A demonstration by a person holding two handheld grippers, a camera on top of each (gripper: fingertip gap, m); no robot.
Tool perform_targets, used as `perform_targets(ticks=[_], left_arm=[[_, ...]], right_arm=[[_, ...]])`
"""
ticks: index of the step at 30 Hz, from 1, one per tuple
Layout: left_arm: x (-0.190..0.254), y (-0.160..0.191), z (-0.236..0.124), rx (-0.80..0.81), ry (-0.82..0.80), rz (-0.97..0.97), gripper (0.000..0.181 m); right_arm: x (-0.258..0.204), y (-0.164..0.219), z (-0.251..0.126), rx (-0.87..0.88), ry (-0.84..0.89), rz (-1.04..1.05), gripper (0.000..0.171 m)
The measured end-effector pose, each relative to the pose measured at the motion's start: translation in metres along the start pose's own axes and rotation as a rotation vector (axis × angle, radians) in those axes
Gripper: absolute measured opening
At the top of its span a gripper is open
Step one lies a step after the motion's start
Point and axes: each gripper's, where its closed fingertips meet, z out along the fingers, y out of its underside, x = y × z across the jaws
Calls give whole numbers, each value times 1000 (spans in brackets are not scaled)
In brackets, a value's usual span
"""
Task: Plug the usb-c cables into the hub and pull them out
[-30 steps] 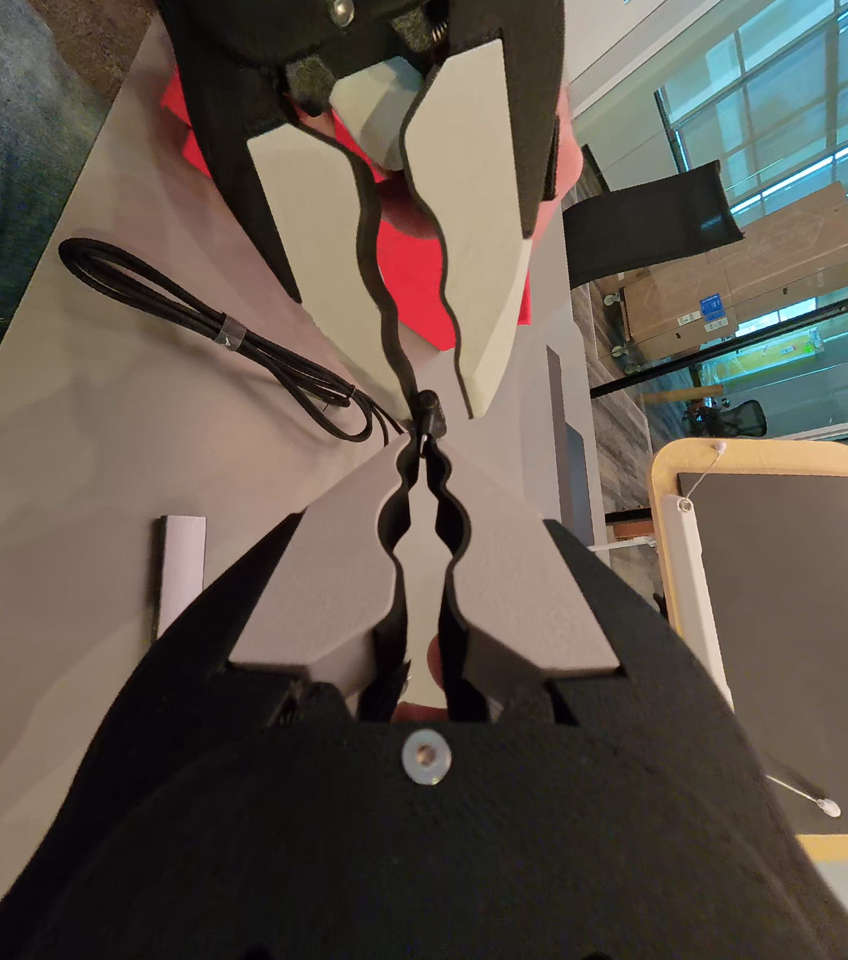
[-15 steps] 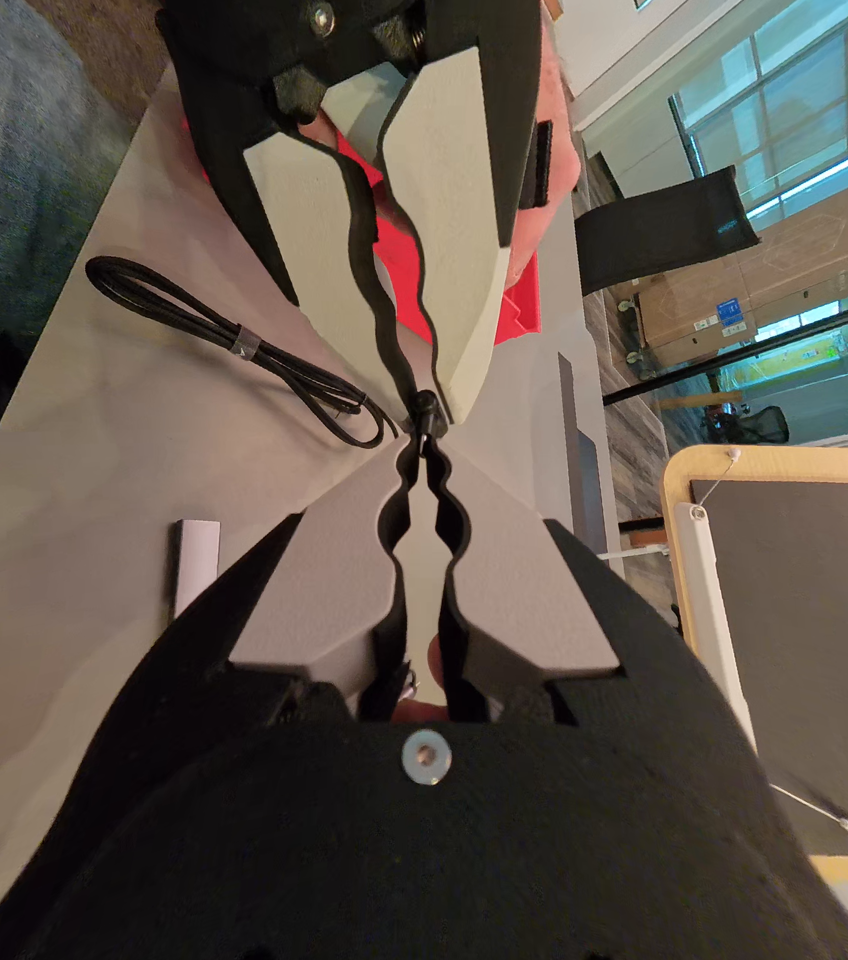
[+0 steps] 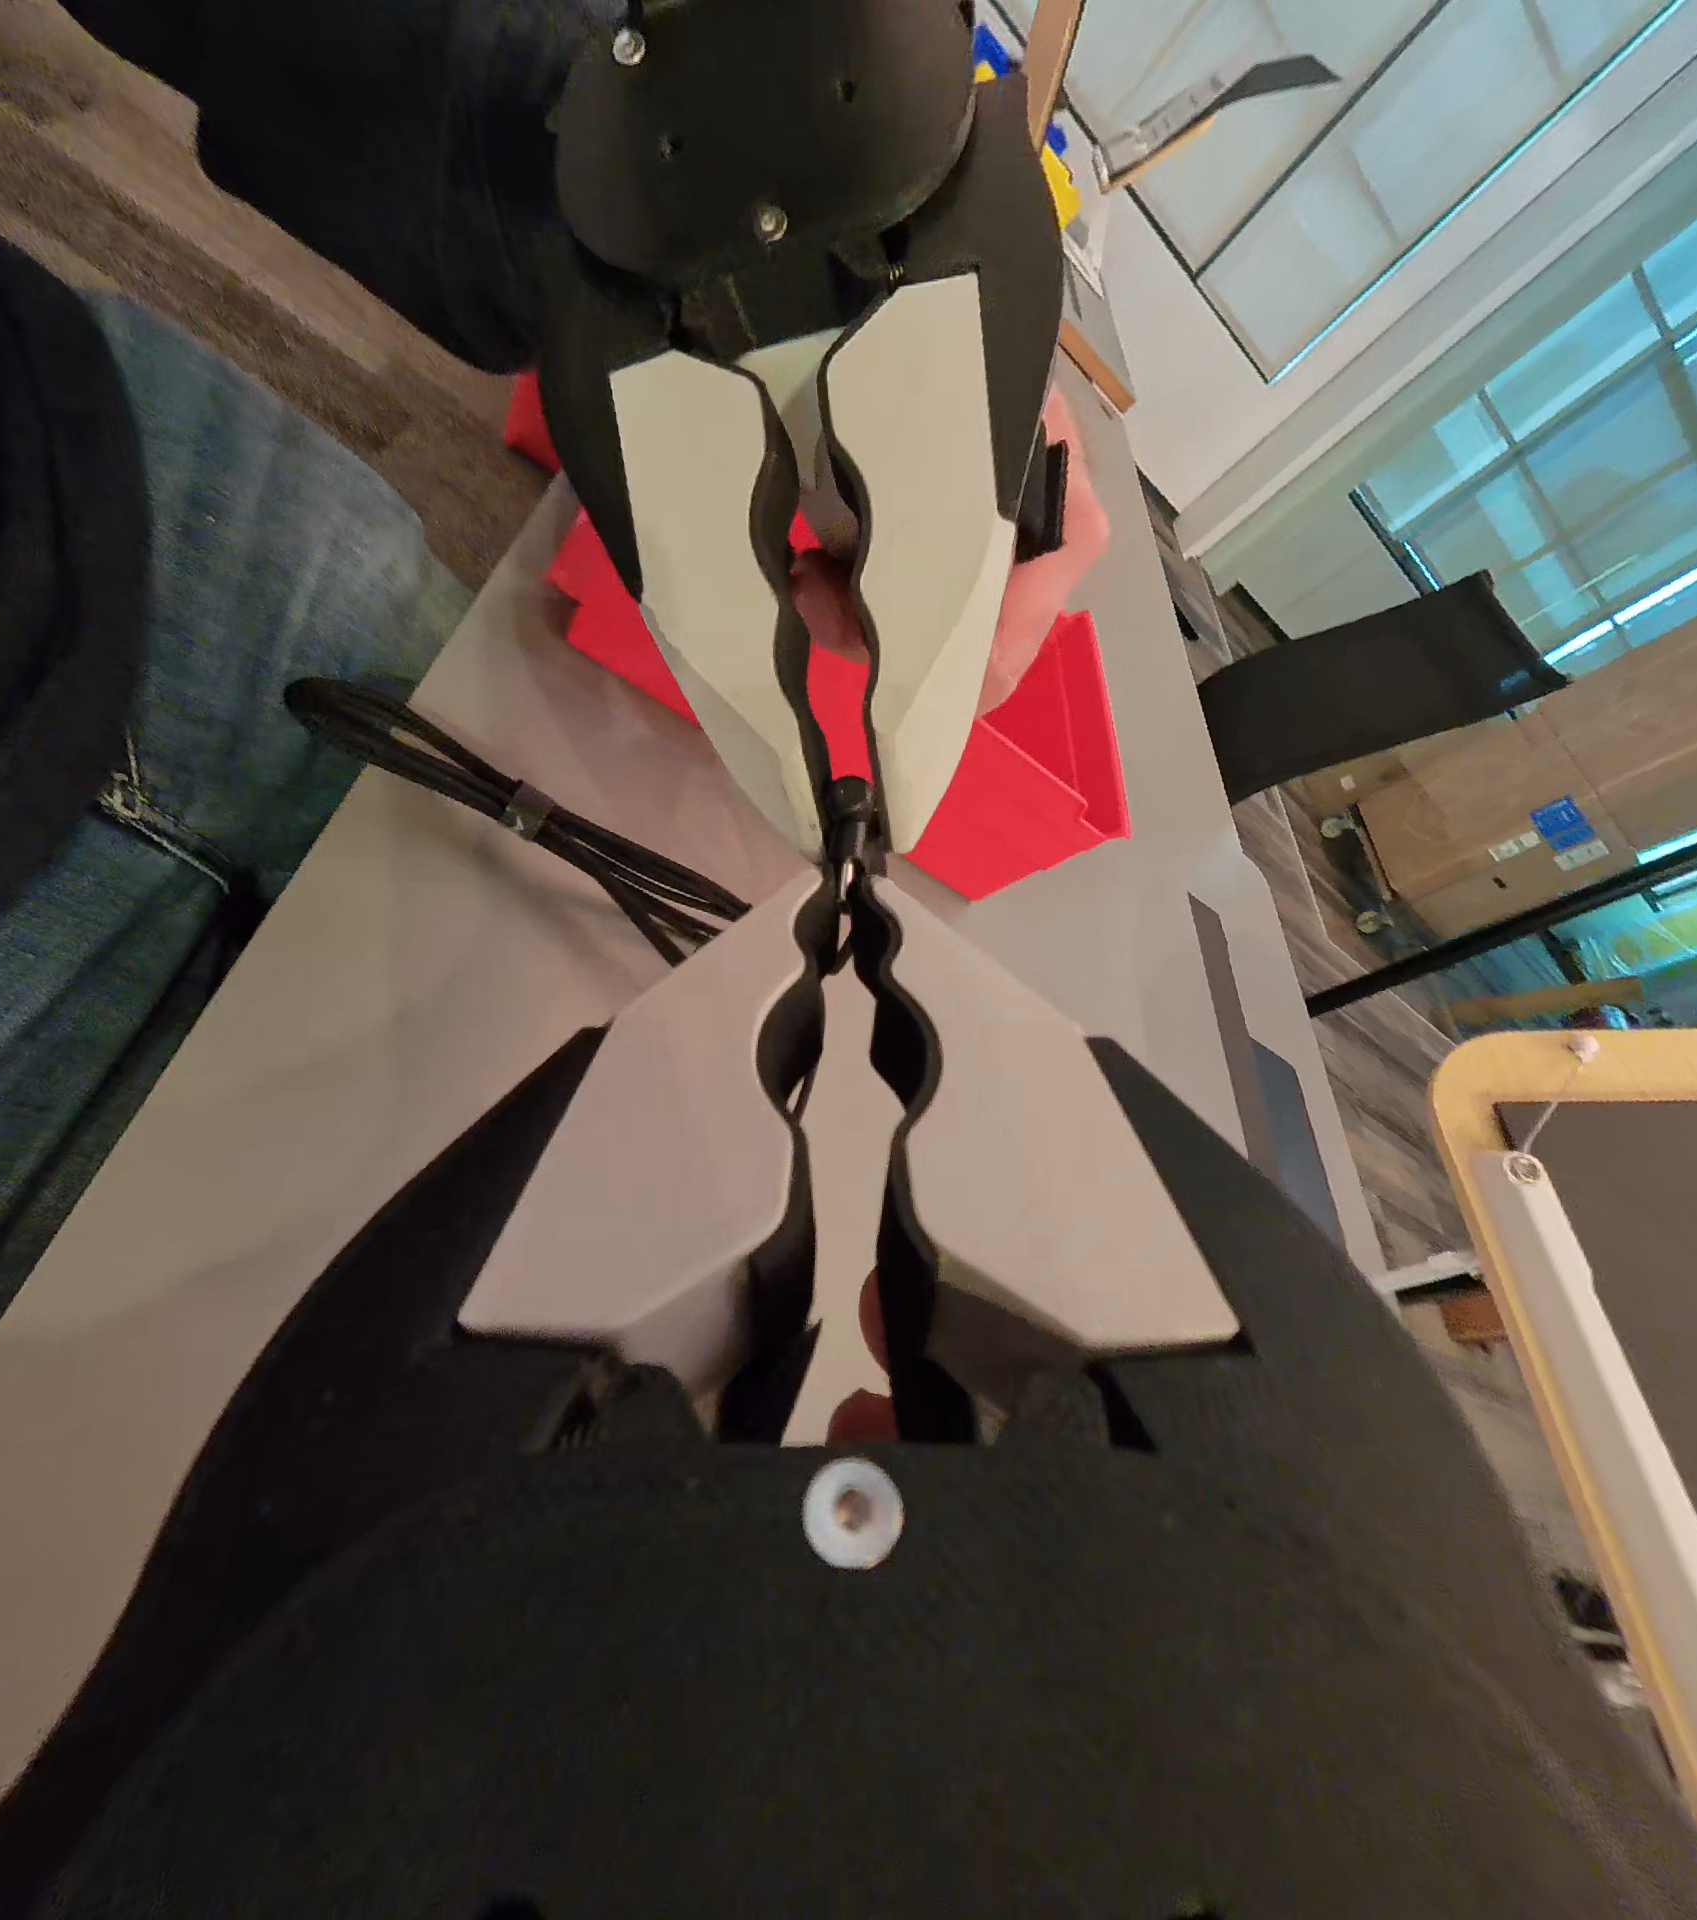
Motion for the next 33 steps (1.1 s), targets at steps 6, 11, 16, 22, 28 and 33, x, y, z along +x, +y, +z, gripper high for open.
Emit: perform_targets(ticks=[6,11,16,22,28,33], left_arm=[[-3,4,0,-22,-5,18,7],[-14,22,2,-85,-78,21,7],[-30,40,-8,-137,-134,21,8],[-29,48,-9,-182,-134,65,8],[-23,49,-7,-185,-114,77,8],[-23,47,-7,-184,-110,82,7]], right_arm=[[3,2,4,28,-9,48,0],[15,14,8,-49,62,62,11],[2,44,-4,-185,30,126,16],[-66,77,-12,-344,-222,229,29],[-99,125,-7,-521,-306,253,27],[-100,144,1,-518,-328,367,18]])
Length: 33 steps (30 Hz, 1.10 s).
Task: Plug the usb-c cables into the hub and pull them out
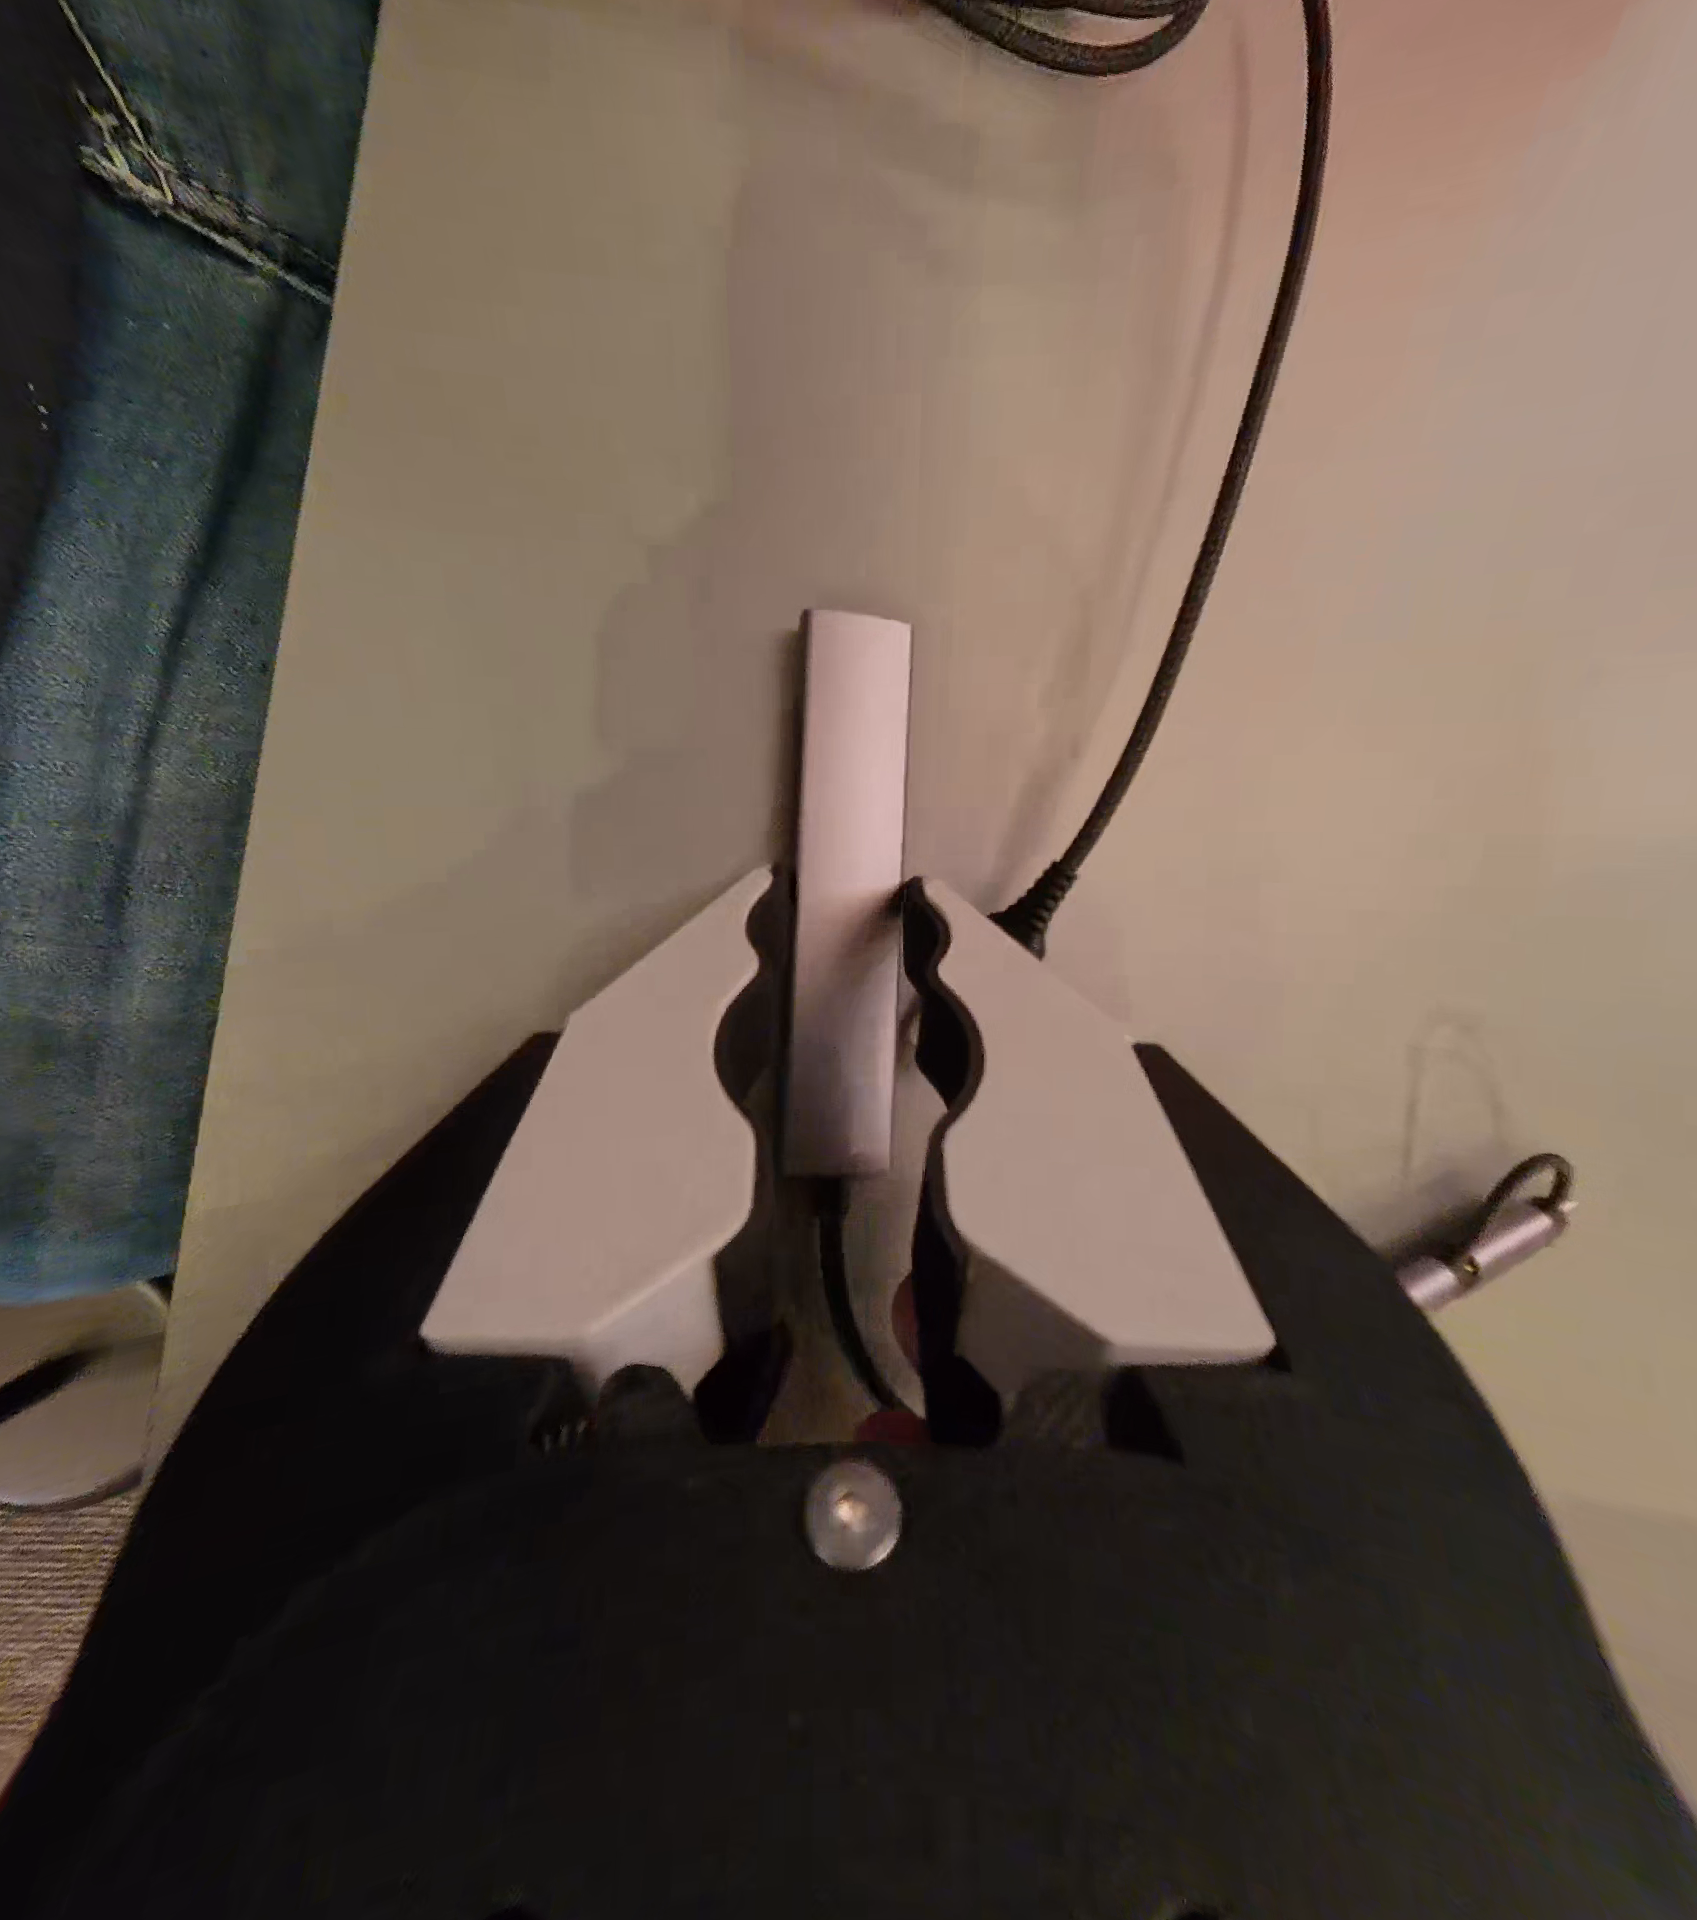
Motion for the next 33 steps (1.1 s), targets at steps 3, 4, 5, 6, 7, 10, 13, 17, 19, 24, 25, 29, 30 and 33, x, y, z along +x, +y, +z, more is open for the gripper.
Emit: perform_targets(ticks=[3,4,5,6,7,10,13,17,19,24,25,29,30,33], left_arm=[[0,0,0,2,1,-1,7],[0,0,0,2,1,-1,7],[1,0,1,3,3,-3,7],[1,1,1,2,5,-4,7],[2,2,1,0,6,-4,7],[4,4,2,-4,15,-9,7],[6,5,3,-5,22,-10,7],[10,7,4,-12,36,2,7],[13,8,5,-19,42,24,7],[20,4,5,-17,41,110,7],[20,1,5,-7,36,124,7],[22,-7,3,6,27,198,7],[23,-8,3,11,29,208,7],[27,-13,1,39,28,223,7]], right_arm=[[0,-1,2,51,-68,56,18],[0,-2,2,72,-85,69,18],[0,-3,2,97,-95,75,18],[1,-3,2,123,-100,85,18],[2,-4,1,148,-98,95,19],[5,-9,-5,213,-81,111,19],[8,-18,-14,287,-79,124,19],[15,-28,-29,365,-67,134,18],[17,-37,-38,413,-72,138,18],[22,-59,-60,529,-92,143,18],[22,-62,-64,546,-101,141,18],[23,-73,-79,587,-145,132,18],[23,-75,-82,591,-154,127,18],[23,-80,-88,586,-183,116,18]])
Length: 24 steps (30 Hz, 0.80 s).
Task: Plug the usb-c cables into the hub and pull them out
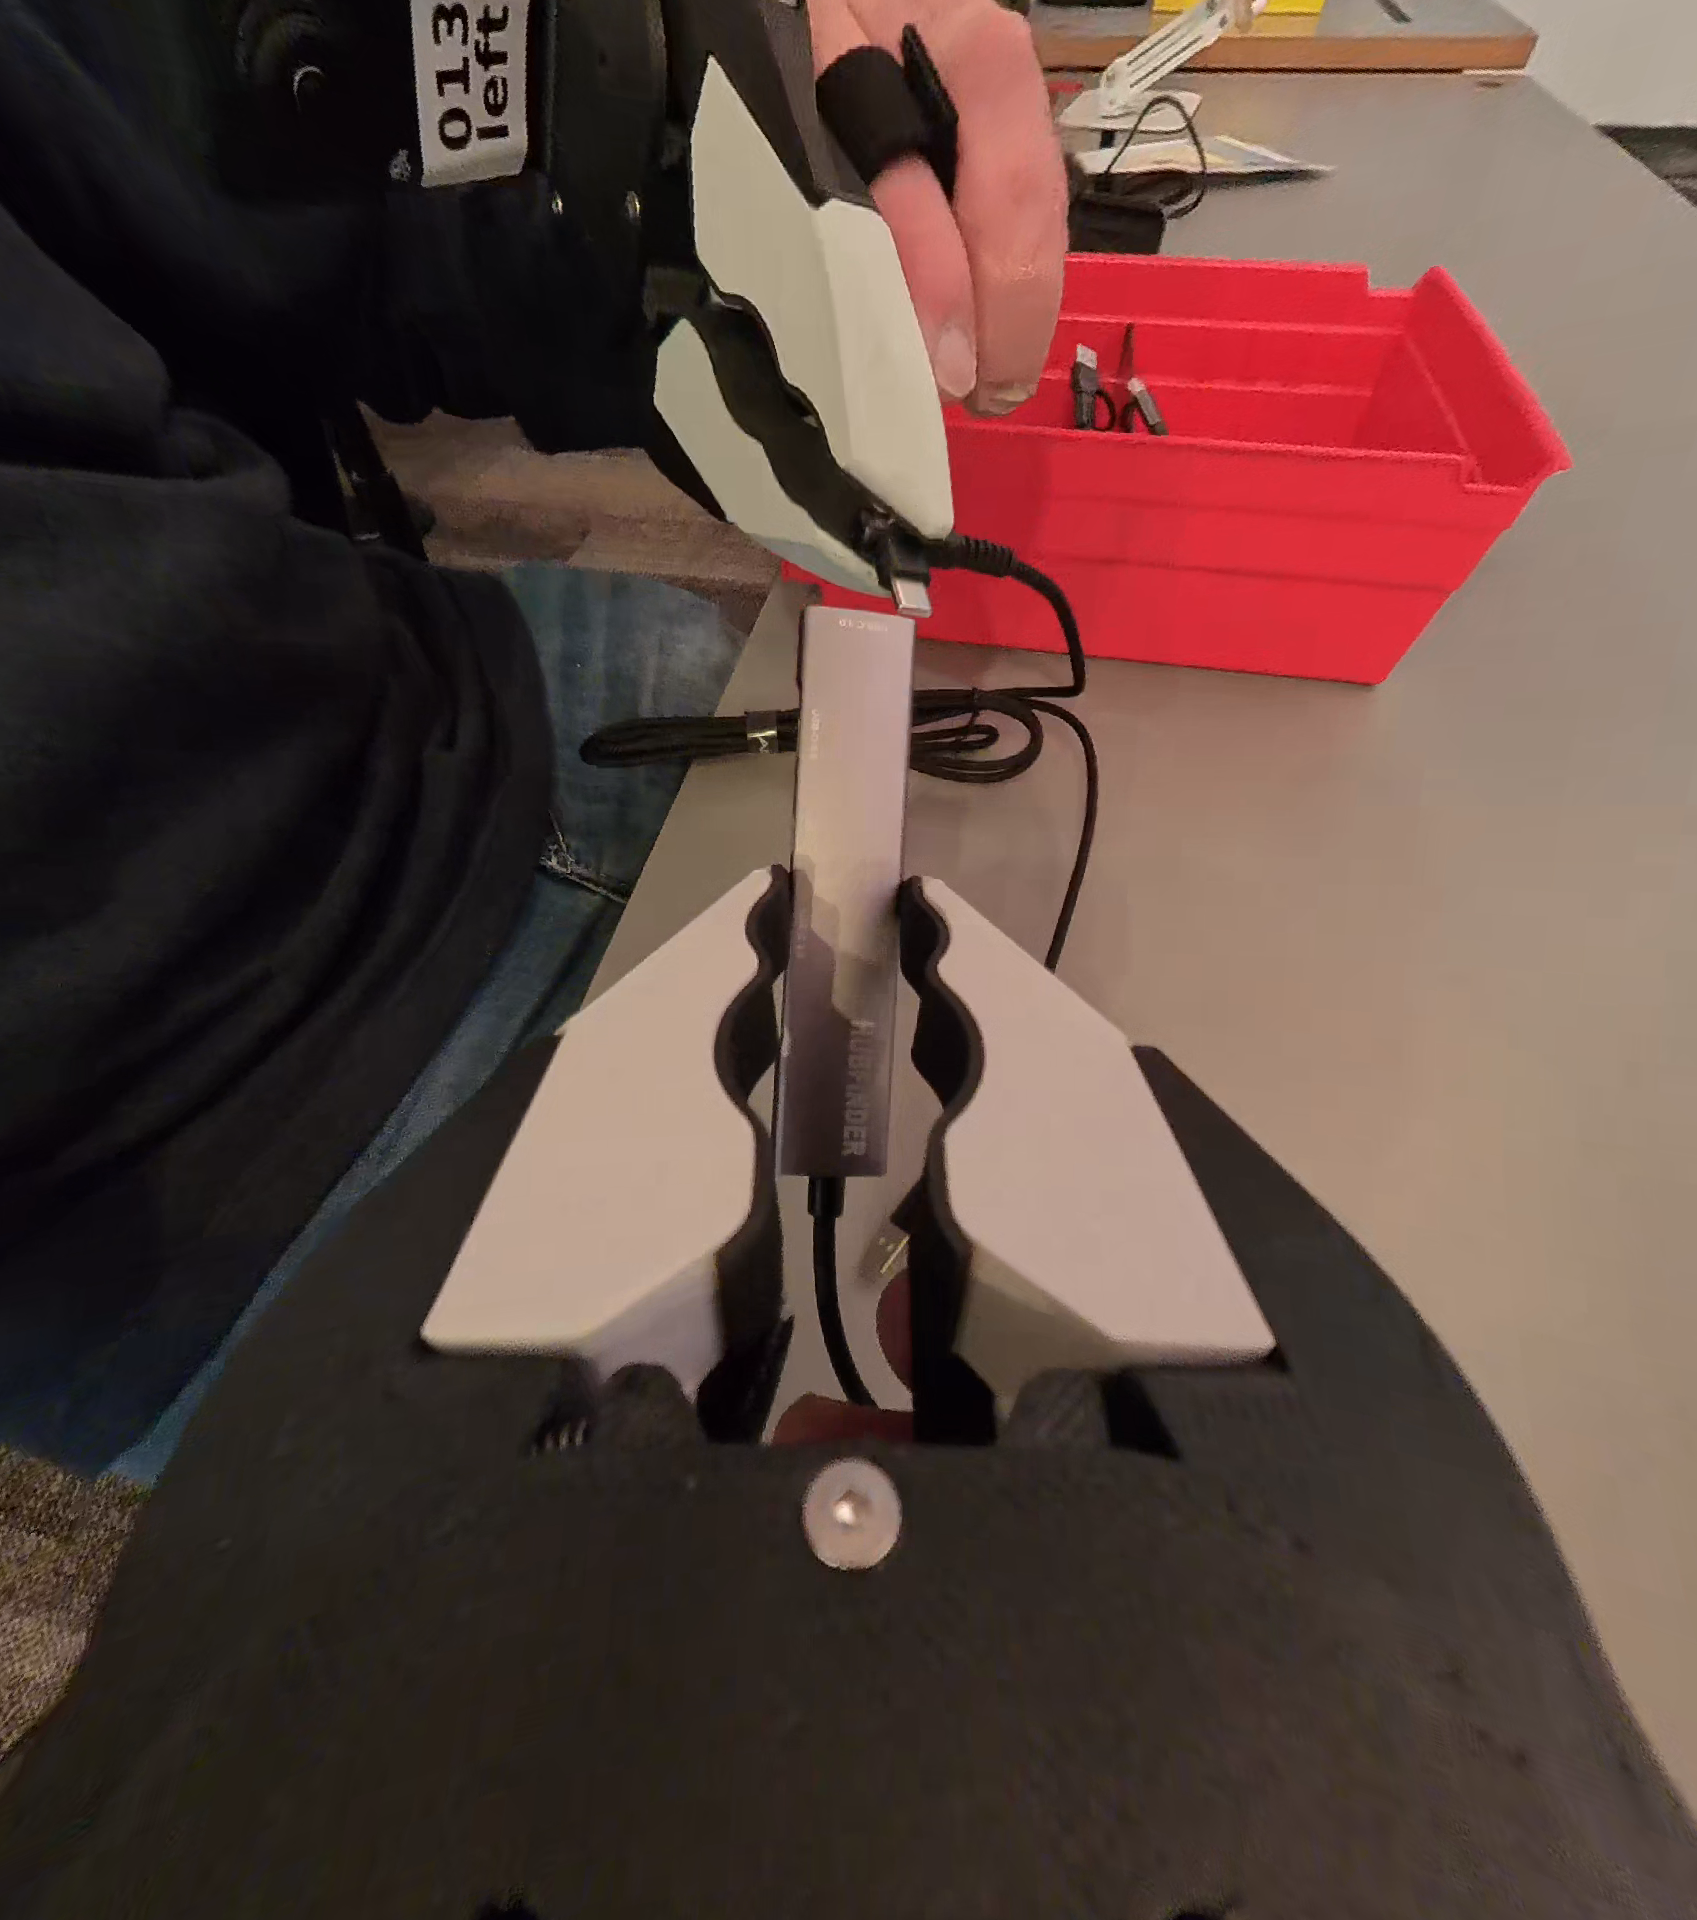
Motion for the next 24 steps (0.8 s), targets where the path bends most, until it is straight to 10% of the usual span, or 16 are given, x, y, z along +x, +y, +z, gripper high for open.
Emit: perform_targets(ticks=[24], left_arm=[[-3,-22,-5,74,-27,58,8]], right_arm=[[-7,-7,-6,-144,-126,-28,18]])
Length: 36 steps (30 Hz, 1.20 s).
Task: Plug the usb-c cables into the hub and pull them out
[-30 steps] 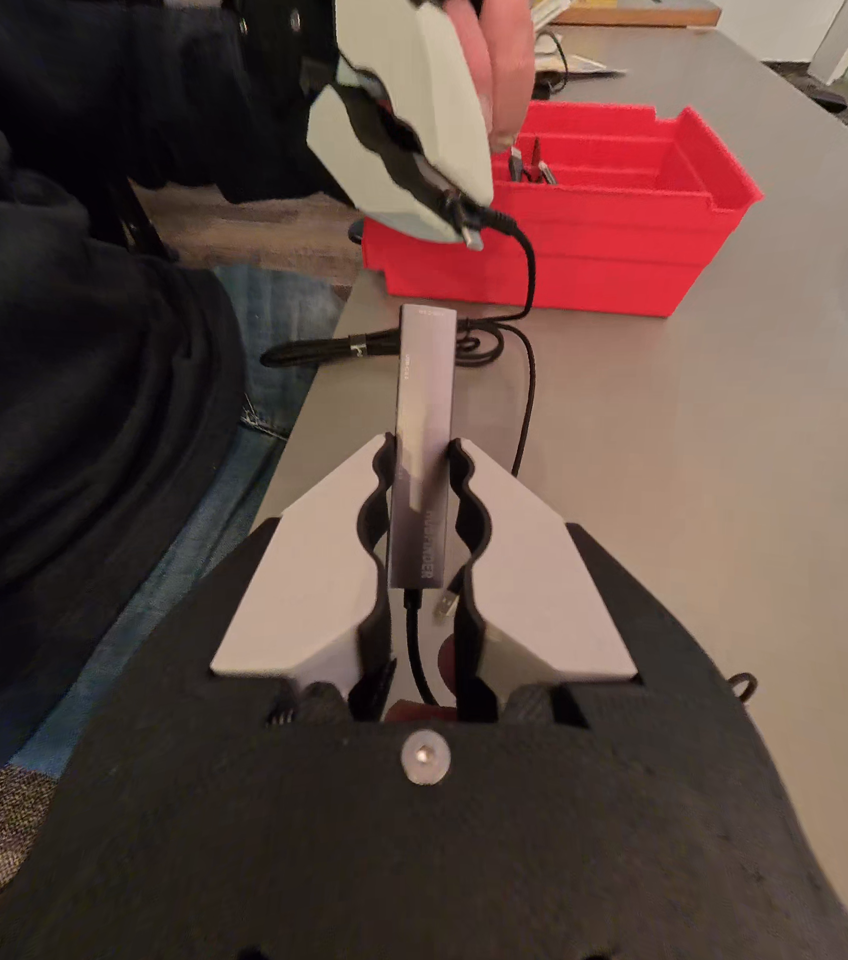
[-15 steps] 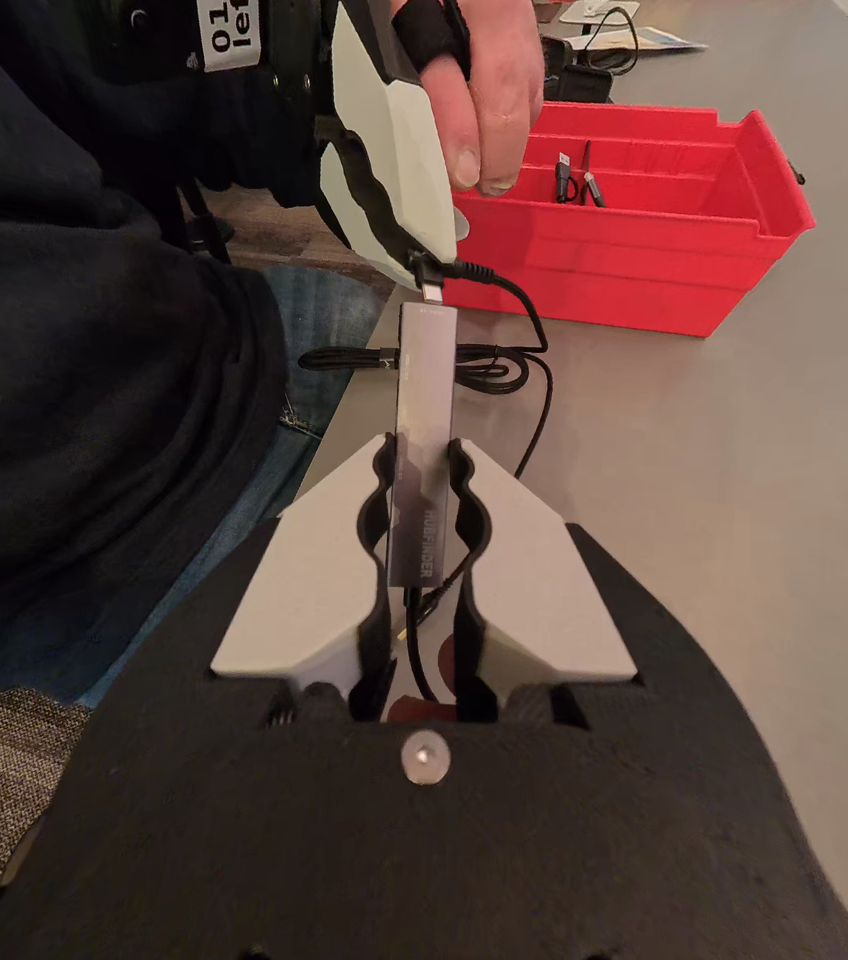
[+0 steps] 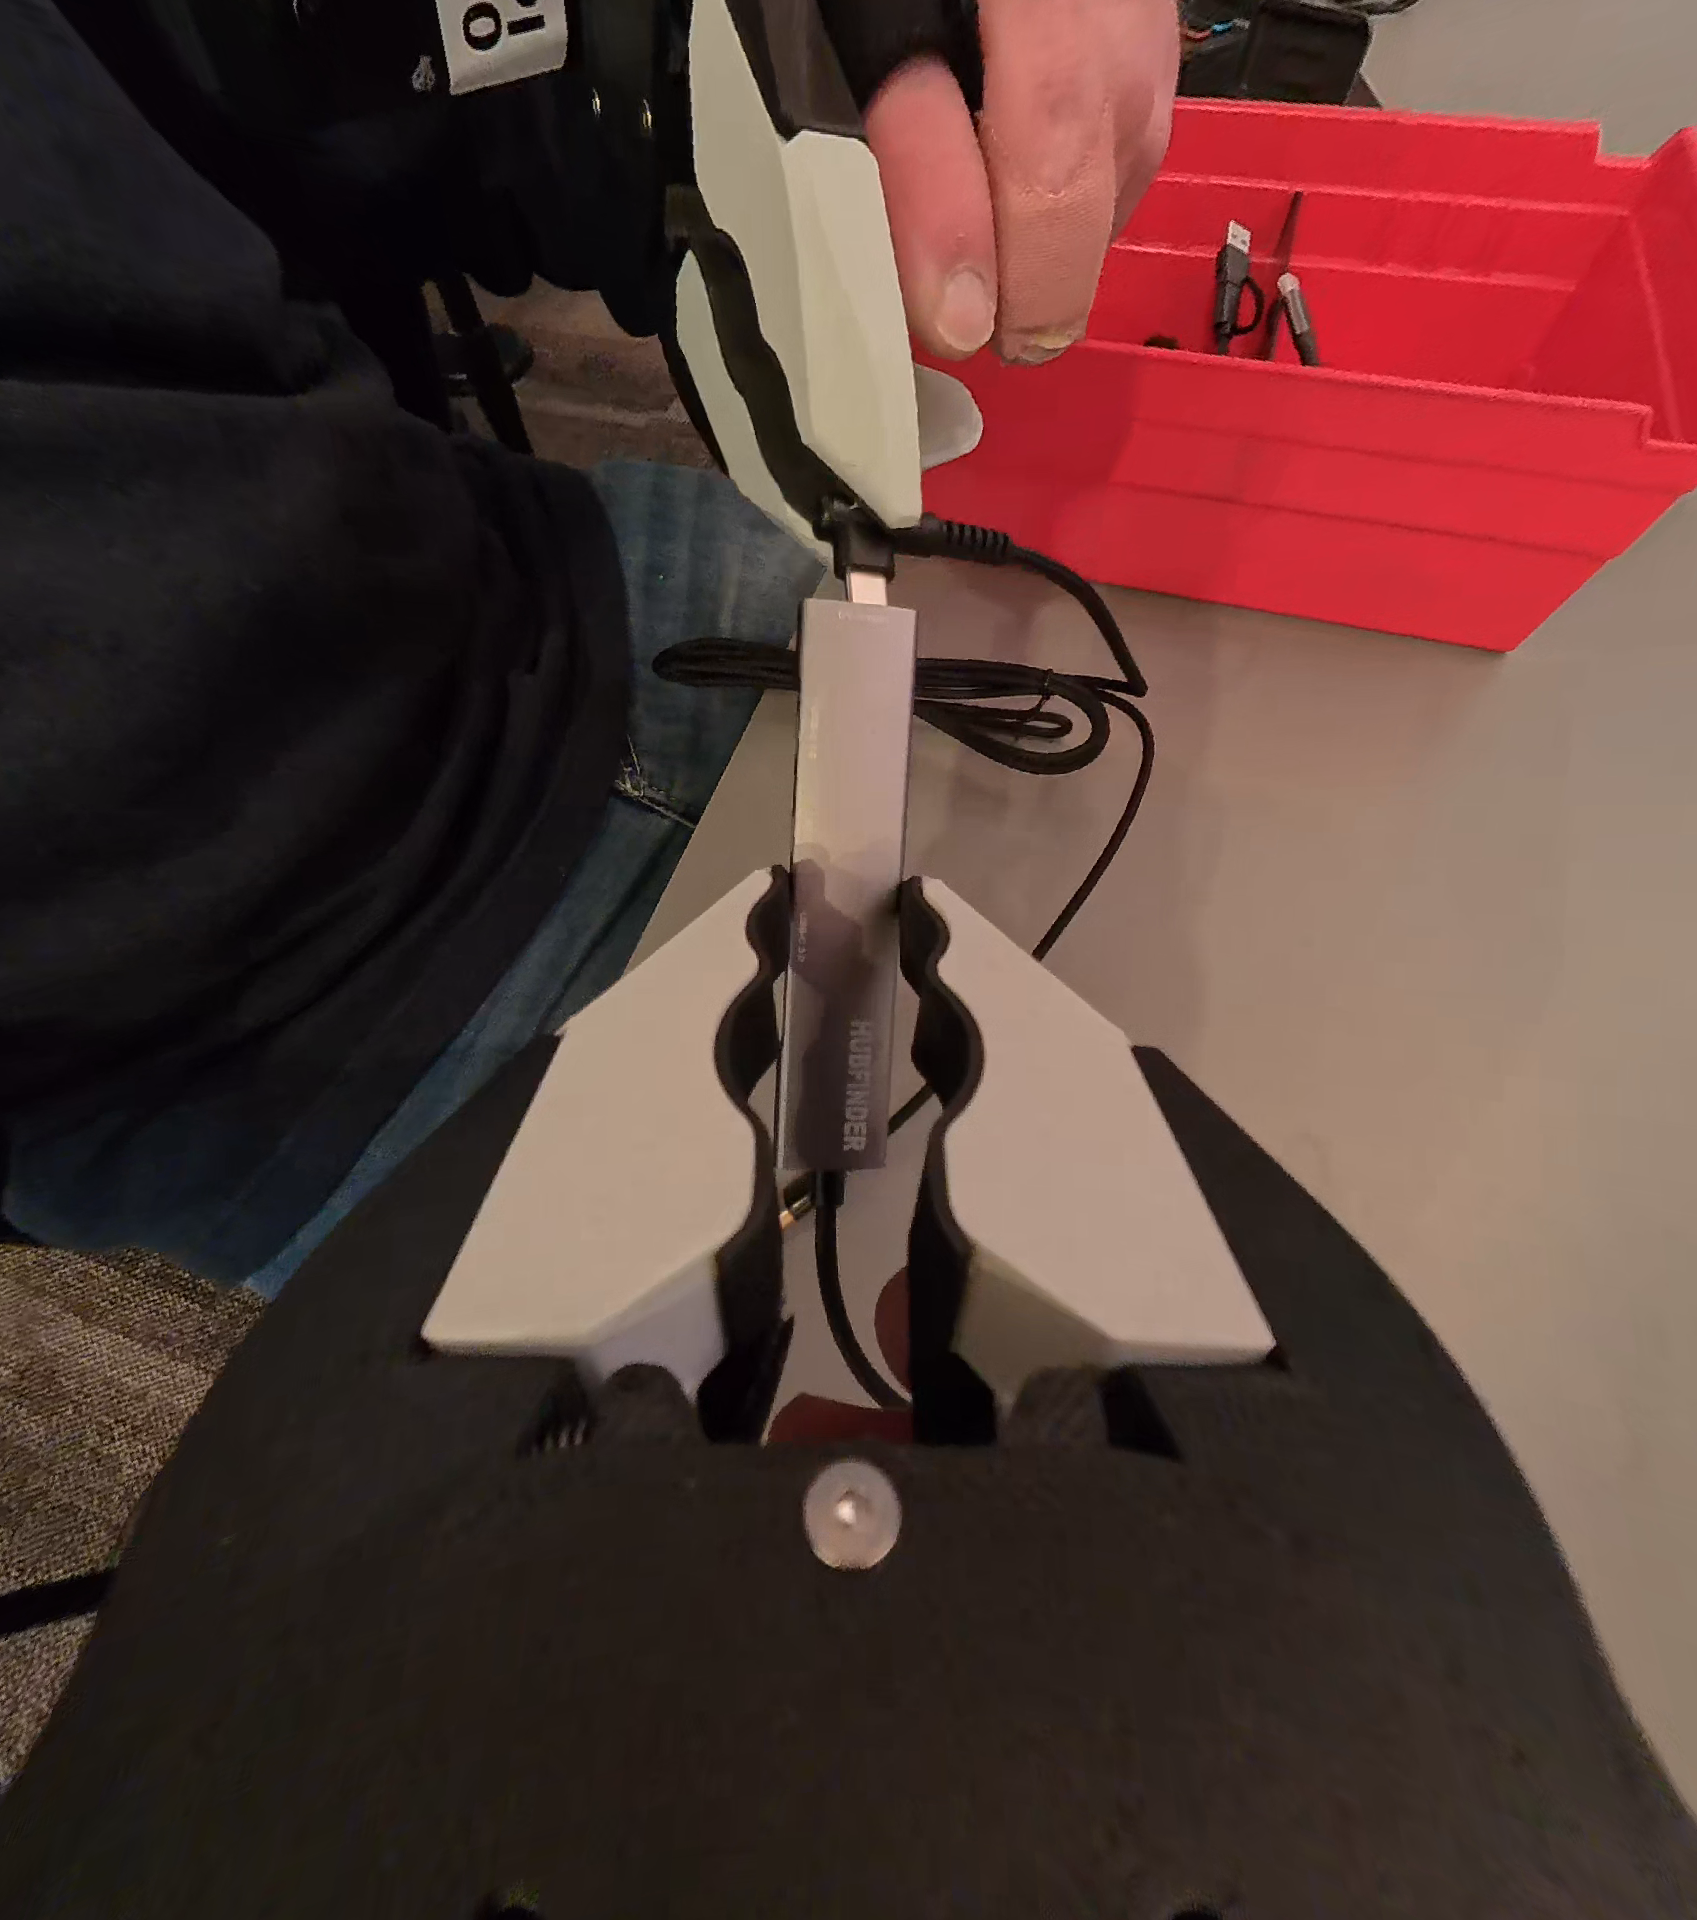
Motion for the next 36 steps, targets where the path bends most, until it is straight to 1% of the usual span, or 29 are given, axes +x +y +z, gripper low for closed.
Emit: perform_targets(ticks=[5,9,13,20,26,29,36], left_arm=[[3,-3,1,2,6,23,7],[7,-7,1,-11,9,81,7],[7,-8,1,-1,5,71,7],[4,-10,-1,14,-16,45,7],[1,-8,2,-2,-49,45,7],[-3,-5,1,-9,-62,31,7],[-1,-3,3,-9,-72,18,7]], right_arm=[[-2,2,0,-41,-32,10,18],[-5,4,0,-78,-57,1,18],[-4,2,1,-88,-73,-11,18],[-4,-7,-5,0,-99,-21,18],[-1,-7,-5,29,-87,-32,17],[2,-14,-10,98,-77,-33,17],[3,-13,-9,102,-74,-40,17]])
